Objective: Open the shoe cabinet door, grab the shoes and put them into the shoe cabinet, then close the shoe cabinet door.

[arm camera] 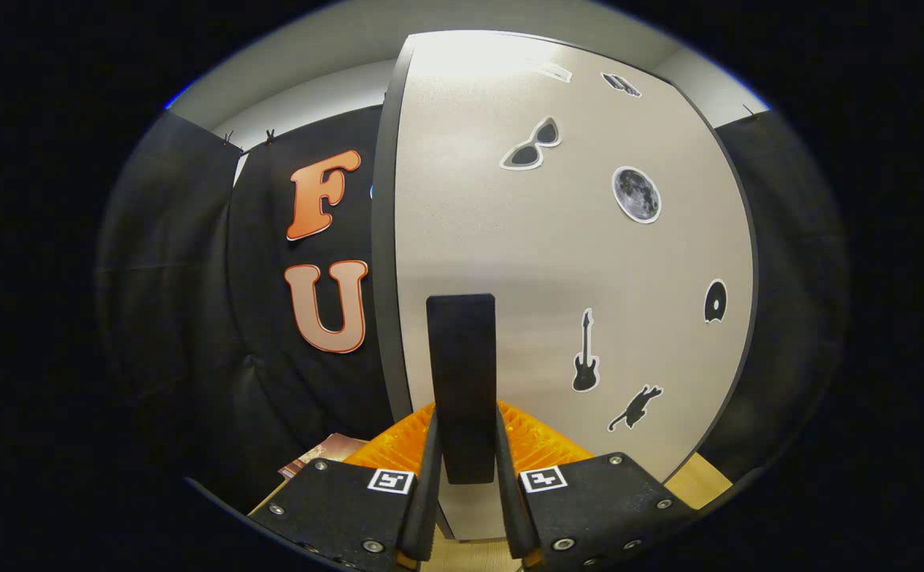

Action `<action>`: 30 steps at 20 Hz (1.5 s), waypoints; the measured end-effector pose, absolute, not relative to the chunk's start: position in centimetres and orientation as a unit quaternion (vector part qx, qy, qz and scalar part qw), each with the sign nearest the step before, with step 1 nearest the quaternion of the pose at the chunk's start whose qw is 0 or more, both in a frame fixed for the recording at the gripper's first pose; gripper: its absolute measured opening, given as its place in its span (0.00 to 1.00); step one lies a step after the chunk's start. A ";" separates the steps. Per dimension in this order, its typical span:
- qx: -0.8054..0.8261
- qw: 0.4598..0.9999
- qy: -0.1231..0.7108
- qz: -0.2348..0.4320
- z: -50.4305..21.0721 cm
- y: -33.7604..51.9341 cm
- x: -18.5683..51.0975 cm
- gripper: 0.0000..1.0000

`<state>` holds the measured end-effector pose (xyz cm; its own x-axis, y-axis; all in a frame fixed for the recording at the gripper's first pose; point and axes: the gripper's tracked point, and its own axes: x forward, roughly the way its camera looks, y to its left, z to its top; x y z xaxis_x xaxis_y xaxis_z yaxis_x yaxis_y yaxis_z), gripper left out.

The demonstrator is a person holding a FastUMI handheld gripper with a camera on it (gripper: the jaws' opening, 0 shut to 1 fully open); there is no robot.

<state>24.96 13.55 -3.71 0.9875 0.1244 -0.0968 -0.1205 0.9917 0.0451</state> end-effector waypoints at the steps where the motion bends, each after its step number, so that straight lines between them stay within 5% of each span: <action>1: 0.017 0.997 0.049 0.061 -3.7 13.4 24.6 0.33; 30: 0.056 0.993 0.050 0.093 -4.0 3.3 12.7 0.27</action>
<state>12.71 3.35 -3.99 0.9779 0.1895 -0.0880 -0.1784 0.9765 0.1208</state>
